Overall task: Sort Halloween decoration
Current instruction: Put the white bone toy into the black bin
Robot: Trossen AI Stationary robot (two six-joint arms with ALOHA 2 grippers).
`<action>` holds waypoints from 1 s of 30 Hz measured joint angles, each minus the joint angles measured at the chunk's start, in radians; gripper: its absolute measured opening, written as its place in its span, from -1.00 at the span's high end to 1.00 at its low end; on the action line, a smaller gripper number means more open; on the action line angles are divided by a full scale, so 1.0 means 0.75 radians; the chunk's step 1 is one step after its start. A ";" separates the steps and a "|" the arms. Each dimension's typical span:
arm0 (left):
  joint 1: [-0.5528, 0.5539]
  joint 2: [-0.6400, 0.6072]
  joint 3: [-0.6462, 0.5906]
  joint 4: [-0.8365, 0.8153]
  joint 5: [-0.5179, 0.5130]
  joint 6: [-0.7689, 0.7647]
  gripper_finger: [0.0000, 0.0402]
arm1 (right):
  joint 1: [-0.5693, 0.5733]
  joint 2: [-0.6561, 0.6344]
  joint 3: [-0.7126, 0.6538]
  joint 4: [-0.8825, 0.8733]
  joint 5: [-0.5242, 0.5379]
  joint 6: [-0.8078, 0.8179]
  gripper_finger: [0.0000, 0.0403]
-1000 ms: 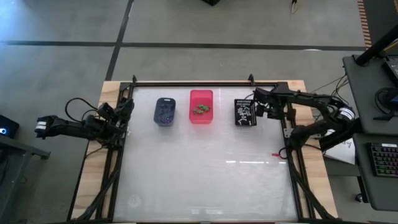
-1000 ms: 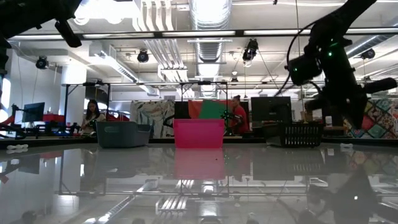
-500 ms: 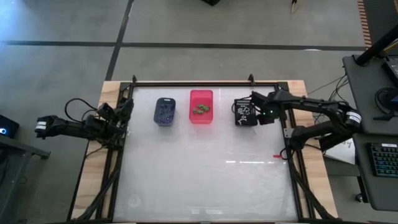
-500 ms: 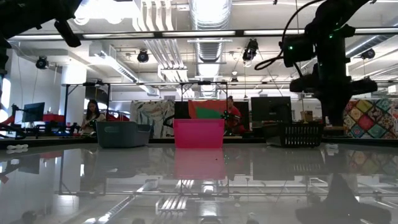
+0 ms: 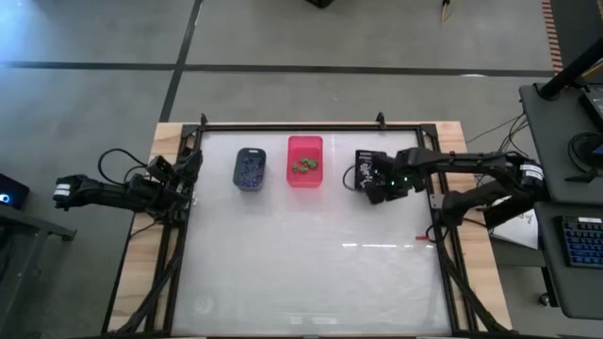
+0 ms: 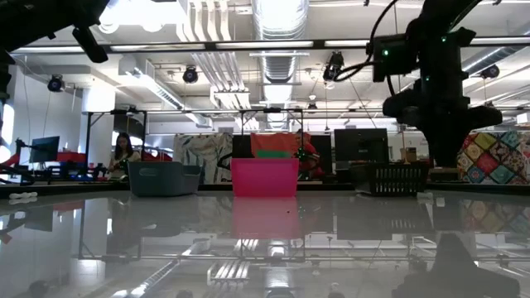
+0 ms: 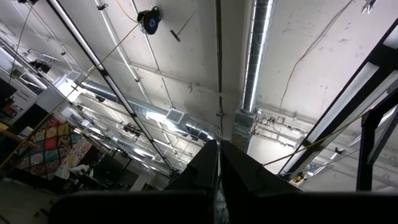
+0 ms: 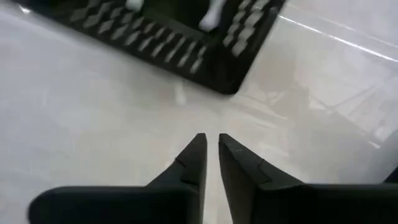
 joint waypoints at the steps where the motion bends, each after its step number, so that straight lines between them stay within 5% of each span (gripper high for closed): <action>1: 0.000 0.000 0.000 0.000 0.000 0.000 1.00 | 0.037 0.000 0.000 0.005 0.005 0.030 0.80; 8: 0.000 0.000 0.000 -0.003 0.000 0.043 1.00 | 0.234 0.047 0.000 0.191 0.198 0.228 0.53; 15: 0.000 0.000 0.000 -0.004 0.000 0.046 1.00 | 0.273 0.191 0.031 0.297 0.253 0.269 0.35; 30: 0.000 0.000 0.000 -0.006 0.000 0.046 1.00 | 0.321 0.555 0.264 0.231 0.222 0.119 0.38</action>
